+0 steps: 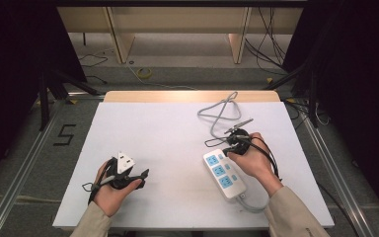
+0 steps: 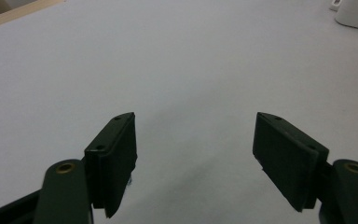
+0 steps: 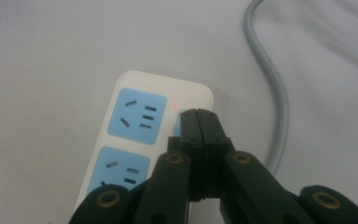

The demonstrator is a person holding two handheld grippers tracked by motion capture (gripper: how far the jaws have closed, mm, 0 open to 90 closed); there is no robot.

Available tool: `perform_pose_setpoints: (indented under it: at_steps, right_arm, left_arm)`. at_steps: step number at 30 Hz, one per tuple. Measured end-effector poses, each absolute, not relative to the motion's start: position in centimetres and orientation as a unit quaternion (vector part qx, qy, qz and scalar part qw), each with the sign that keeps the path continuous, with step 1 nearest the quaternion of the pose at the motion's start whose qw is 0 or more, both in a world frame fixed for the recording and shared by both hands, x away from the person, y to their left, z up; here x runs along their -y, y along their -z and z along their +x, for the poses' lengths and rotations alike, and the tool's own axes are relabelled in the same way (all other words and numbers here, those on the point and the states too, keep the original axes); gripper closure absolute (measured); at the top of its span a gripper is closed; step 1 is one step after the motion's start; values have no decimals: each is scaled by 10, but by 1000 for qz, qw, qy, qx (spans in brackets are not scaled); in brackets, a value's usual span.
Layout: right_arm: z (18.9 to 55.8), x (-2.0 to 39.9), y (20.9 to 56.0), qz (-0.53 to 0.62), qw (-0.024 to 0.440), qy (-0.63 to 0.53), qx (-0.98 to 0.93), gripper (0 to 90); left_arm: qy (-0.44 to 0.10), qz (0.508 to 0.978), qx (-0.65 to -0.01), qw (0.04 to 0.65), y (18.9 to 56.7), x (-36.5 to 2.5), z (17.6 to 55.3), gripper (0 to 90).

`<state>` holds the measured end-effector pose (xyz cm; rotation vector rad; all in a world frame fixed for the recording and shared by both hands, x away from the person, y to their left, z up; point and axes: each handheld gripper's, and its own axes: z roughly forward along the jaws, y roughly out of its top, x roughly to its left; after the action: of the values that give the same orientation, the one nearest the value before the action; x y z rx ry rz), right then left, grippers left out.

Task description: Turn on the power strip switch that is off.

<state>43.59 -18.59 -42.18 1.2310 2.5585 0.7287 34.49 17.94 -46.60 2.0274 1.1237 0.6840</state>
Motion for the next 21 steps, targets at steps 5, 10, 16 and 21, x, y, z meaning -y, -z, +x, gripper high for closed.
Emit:
perform_pose_setpoints:
  at_steps: [5, 10, 16, 21]
  right_arm:
    - [433, 189, 421, 419, 106, -251, -866, 900]
    - [430, 193, 420, 415, 106, -258, -866, 900]
    - [426, 197, 418, 413, 110, -260, -866, 900]
    - [423, 200, 418, 414, 112, -264, -864, 898]
  left_arm:
    - [-264, 784, -435, 355, 466, -179, 345, 303]
    - [-264, 784, -435, 355, 466, -179, 345, 303]
    - [-263, 784, -435, 355, 466, -179, 345, 303]
    - [-263, 784, -436, 355, 466, -179, 345, 303]
